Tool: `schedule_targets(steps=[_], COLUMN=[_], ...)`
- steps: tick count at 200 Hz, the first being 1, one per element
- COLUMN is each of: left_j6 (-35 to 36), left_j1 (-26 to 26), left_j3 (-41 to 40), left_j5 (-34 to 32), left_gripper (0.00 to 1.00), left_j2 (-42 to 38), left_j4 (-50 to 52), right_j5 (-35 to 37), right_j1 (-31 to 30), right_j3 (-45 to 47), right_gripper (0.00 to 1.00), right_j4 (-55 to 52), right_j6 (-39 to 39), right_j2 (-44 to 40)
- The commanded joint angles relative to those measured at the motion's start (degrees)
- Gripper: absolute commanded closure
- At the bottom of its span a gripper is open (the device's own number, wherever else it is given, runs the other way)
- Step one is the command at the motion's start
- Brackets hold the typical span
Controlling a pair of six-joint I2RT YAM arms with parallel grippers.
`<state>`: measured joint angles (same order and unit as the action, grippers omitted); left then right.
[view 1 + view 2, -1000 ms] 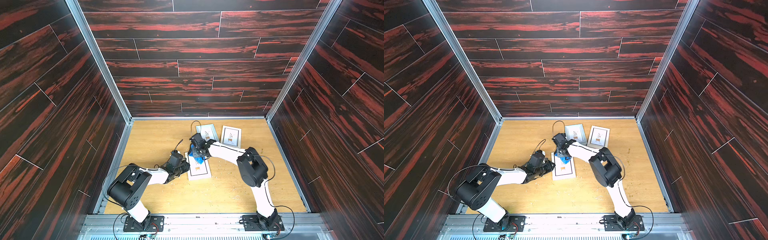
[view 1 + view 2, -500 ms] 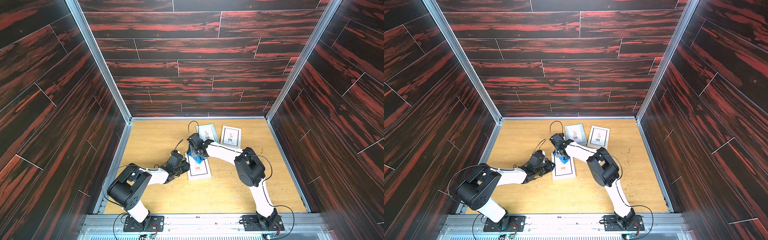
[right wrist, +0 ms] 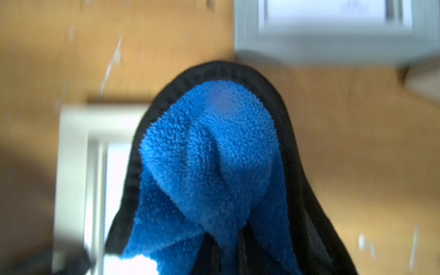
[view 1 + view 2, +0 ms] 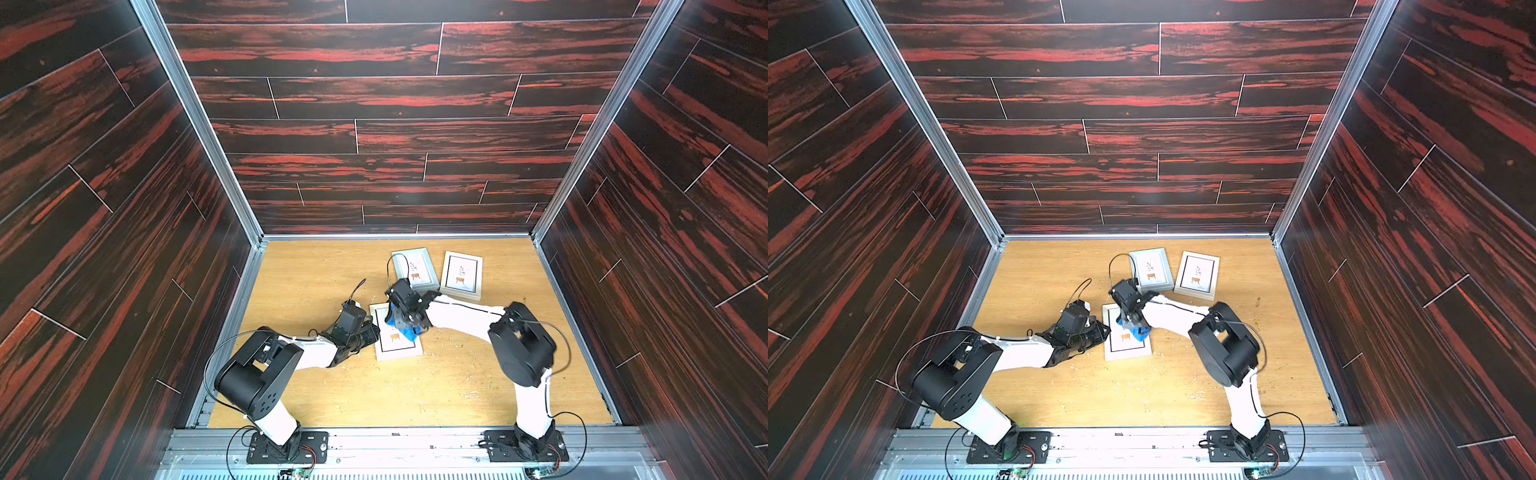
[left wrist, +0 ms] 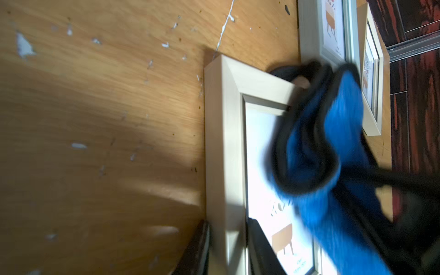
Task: Wipe the picture frame with a cloth
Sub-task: Wipe the dirt from the picture frame.
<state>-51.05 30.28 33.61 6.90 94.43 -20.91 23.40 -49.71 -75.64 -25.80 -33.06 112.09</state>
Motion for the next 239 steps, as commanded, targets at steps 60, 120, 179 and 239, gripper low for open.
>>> schedule_targets(steps=[60, 120, 179, 239], left_j6=[0.61, 0.25, 0.42, 0.16], left_j1=[-0.32, -0.32, -0.31, -0.31], left_j3=[-3.06, -3.11, -3.28, -3.65], left_j5=[-1.75, -2.25, -1.62, -2.15], left_gripper=[0.71, 0.71, 0.71, 0.71], left_j2=[2.46, 2.57, 2.79, 2.40], left_j4=[15.63, 15.13, 14.93, 14.34], right_j5=[1.38, 0.75, 1.28, -2.21], right_j1=[2.86, -1.22, -0.32, -1.58], right_j3=[-9.71, 4.81, -6.66, -5.85], right_gripper=[1.00, 1.00, 1.00, 1.00], right_j4=[-1.93, -0.37, -0.90, -0.83], right_j6=[2.38, 0.39, 0.54, 0.81], right_j2=[6.84, -1.47, 6.21, 6.18])
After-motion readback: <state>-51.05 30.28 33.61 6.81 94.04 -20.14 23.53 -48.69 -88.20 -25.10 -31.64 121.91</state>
